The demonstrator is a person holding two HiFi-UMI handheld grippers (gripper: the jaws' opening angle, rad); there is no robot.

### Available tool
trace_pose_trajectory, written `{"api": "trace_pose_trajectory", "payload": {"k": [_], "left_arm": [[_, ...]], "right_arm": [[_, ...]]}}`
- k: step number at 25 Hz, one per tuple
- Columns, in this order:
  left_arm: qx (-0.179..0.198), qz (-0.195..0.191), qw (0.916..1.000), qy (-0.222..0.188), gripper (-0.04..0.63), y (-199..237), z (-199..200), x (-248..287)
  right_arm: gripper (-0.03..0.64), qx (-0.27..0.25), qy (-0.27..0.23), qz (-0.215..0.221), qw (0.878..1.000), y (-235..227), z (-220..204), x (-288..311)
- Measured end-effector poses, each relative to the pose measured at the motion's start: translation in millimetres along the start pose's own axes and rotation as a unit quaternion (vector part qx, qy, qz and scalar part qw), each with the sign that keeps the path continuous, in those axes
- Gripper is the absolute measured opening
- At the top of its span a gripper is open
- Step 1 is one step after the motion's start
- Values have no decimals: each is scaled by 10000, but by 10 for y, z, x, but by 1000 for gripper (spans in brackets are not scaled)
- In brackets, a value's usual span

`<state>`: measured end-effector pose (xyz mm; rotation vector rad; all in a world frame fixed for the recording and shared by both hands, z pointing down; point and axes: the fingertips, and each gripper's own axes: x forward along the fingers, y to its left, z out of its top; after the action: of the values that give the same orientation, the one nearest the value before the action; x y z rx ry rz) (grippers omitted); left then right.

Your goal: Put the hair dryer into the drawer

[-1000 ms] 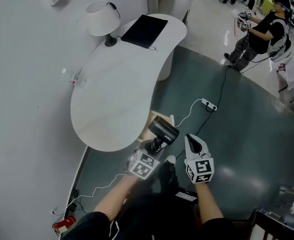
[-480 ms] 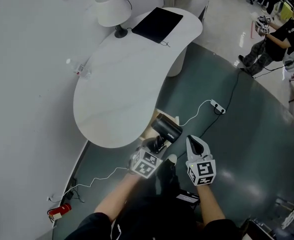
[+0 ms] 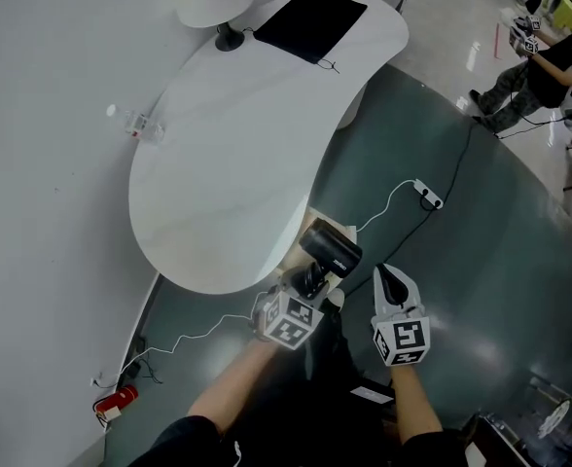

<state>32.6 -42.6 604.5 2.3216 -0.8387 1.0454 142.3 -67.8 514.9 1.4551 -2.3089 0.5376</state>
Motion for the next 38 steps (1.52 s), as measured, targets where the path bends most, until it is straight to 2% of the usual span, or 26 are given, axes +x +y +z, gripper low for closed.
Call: {"api": "trace_pose_trajectory", "payload": {"k": [8, 14, 19, 38], "left_arm": [[16, -68, 9996, 270, 186, 110, -225, 257], [-54, -70, 9992, 380, 186, 160, -320, 409], [36, -161, 9984, 538, 186, 93, -455, 503], [-333, -200, 9898, 1369, 186, 248, -1021, 851]], "right_arm": [[5, 167, 258, 41, 9995, 52, -222, 224], [5, 229, 395, 78, 9989, 28, -381, 240], [5, 199, 454, 52, 9988, -42, -507, 198], [5, 240, 541, 113, 9982, 91, -766, 206]]}}
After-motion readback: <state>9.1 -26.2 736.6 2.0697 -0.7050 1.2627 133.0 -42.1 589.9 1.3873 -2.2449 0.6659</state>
